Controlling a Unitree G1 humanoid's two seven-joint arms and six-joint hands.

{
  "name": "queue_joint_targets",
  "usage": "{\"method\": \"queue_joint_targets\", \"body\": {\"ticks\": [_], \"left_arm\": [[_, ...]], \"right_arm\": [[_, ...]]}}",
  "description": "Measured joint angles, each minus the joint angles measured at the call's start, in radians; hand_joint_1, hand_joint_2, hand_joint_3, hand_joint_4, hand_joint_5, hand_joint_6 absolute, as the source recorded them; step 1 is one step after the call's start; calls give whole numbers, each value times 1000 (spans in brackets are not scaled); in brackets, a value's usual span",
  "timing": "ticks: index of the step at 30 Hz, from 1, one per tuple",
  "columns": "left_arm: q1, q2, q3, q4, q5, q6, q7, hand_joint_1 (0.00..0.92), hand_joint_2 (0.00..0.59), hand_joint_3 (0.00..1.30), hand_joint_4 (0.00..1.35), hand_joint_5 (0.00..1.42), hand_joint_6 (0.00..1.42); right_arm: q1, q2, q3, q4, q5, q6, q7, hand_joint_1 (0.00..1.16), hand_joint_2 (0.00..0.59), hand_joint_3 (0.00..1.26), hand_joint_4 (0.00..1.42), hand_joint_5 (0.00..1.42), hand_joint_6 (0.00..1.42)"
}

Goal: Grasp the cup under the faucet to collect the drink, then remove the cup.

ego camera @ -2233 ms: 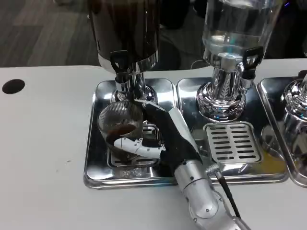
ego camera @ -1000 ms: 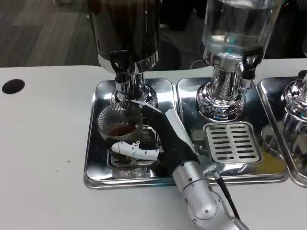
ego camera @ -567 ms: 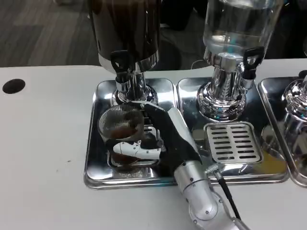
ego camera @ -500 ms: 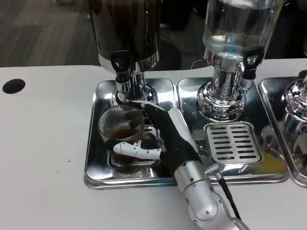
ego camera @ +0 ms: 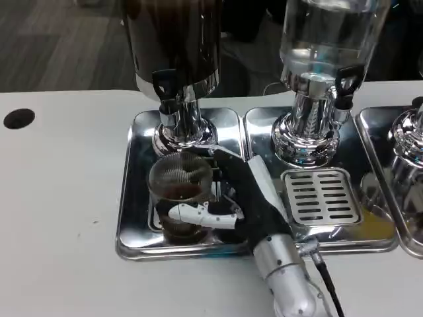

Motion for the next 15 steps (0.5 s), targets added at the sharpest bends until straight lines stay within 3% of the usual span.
{"method": "queue_joint_targets", "body": {"ticks": [8,15], "left_arm": [[-6,-1,-14,-9,23,3,-1,0,100,336,260,380,576],[-42,-2,-53,-18,39,28,-22,0,100,336,260,380,578]], "right_arm": [[75,-10,-23,-130,10,2,47,828,99,471,490,518,294],[150,-38,-70,-260,17,7,101,825,103,473,491,518,297]]}}
